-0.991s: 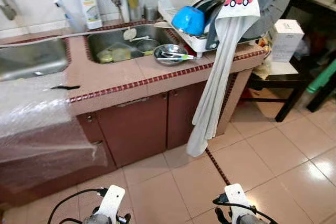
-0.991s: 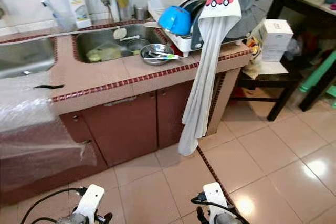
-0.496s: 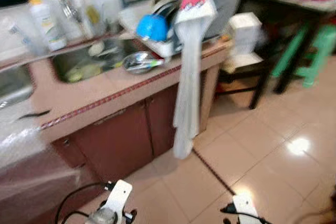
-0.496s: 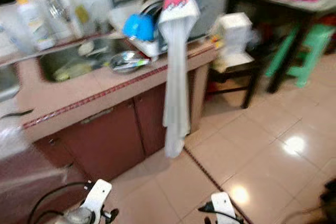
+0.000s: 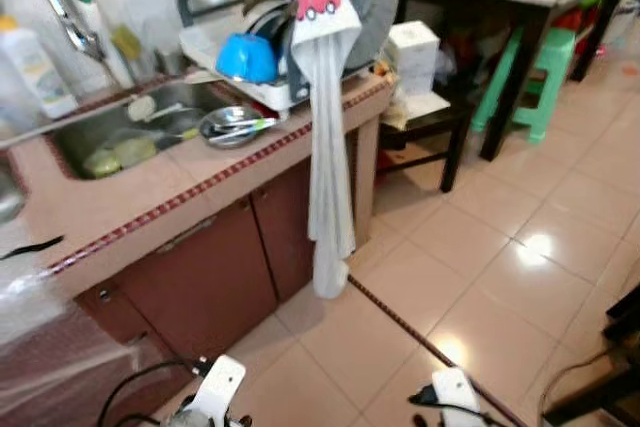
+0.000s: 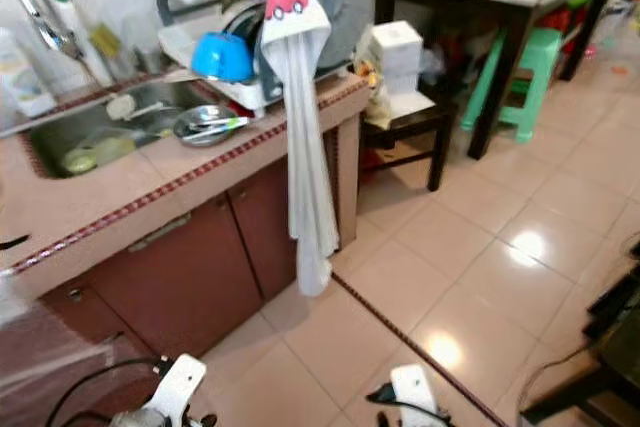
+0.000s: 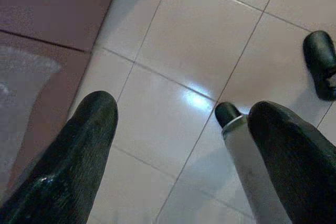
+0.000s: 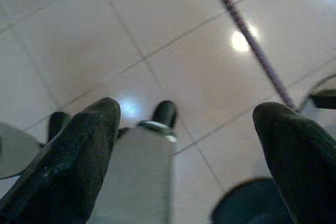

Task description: Kitchen organization

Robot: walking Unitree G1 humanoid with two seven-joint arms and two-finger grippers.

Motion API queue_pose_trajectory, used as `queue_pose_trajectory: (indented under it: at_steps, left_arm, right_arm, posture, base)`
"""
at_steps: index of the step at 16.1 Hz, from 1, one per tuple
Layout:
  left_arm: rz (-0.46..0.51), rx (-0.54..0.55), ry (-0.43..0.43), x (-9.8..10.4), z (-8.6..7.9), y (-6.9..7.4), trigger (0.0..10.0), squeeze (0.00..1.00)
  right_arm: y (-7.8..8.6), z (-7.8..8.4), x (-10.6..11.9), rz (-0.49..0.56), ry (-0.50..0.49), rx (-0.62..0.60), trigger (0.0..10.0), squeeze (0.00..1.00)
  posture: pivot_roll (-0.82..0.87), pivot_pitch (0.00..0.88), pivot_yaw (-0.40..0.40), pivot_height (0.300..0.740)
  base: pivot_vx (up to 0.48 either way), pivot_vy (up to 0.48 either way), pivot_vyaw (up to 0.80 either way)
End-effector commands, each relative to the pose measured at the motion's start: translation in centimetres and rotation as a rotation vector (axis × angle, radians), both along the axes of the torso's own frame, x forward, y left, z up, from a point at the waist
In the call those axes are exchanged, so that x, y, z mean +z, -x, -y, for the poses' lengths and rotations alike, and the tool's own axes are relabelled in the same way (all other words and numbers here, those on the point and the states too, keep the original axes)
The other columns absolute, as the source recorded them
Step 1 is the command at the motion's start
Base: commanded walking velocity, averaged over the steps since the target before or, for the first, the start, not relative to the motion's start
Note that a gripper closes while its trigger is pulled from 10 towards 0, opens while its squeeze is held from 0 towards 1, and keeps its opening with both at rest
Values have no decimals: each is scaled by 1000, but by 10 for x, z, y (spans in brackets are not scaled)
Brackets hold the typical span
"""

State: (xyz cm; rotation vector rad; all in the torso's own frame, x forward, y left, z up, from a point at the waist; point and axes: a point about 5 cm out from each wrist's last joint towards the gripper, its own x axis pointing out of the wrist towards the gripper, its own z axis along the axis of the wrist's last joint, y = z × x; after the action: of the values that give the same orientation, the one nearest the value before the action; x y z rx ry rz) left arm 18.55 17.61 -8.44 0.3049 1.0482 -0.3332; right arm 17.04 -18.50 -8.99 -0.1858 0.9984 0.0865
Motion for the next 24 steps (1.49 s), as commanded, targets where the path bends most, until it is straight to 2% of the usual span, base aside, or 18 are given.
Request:
queue_pose_trajectory:
  at_steps: [1,7,19,24]
  left_arm:
    - [13,-15,-5,2,-1,-5,10000,0]
    - [10,-34,-19,3,-1,-5,10000,0]
    - [7,-35,-19,3,-2,-6,10000,0]
    - [22,15,1,3,2,-7,10000,0]
  right_arm:
    - [0,2,0,0,6,-15,10000,0]
    - [0,2,0,-2,5,-15,10000,0]
    - [-4,-2,2,10,5,24,10000,0]
    - [-3,3,2,2,23,73,10000,0]
  posture:
    - [-93,0,118,740]
    - [-97,0,122,740]
    - [-92,0,118,740]
    - [-74,0,67,740]
  base:
    - [0,0,0]
    - [0,0,0]
    - [0,-477,0]
    - [0,0,0]
